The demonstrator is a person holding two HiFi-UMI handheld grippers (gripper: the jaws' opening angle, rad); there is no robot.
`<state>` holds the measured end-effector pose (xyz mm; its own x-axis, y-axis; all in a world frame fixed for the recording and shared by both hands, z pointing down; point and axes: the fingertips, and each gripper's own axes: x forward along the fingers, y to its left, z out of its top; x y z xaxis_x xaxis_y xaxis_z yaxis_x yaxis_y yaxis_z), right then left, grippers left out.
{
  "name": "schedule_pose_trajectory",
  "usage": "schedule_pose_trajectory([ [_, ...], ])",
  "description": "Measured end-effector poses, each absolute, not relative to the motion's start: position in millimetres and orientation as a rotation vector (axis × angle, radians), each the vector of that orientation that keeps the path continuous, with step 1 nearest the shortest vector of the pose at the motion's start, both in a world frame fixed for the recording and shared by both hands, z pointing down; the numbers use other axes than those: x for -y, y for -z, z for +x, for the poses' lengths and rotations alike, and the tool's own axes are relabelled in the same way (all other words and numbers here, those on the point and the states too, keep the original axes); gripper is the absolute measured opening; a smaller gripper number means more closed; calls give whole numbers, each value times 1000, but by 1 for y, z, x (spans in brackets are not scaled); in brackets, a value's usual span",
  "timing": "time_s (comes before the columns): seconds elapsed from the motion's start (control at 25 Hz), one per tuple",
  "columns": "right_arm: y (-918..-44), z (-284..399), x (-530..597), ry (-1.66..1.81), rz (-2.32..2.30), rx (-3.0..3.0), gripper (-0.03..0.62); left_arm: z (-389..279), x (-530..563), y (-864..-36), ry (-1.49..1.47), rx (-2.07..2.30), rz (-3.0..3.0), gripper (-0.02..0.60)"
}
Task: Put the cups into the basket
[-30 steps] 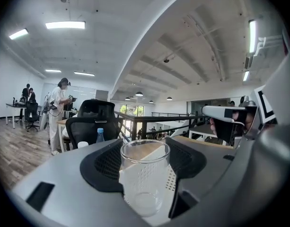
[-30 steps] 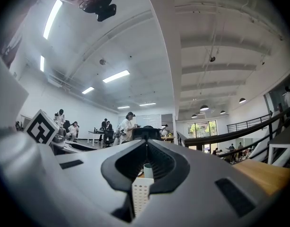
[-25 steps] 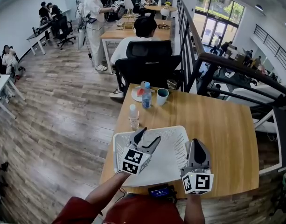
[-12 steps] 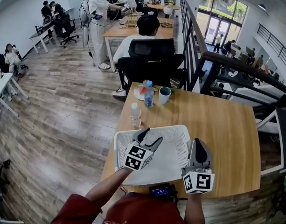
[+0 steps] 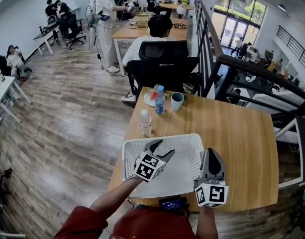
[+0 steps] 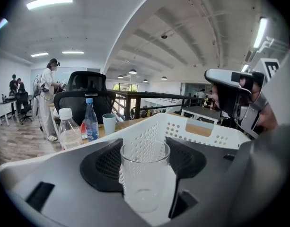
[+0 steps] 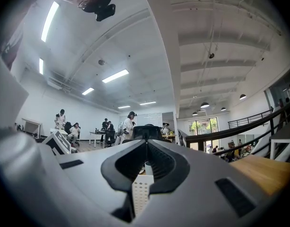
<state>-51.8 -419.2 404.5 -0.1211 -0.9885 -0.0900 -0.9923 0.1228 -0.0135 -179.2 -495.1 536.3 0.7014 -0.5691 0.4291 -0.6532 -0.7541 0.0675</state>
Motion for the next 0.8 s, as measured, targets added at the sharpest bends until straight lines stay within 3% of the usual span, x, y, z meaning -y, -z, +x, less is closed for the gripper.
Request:
schedule_pose_trajectory([
  [0.8,-411,-58,418,-52,-1993,-2315,12,-172,485,-582,-764,923,2599,288],
])
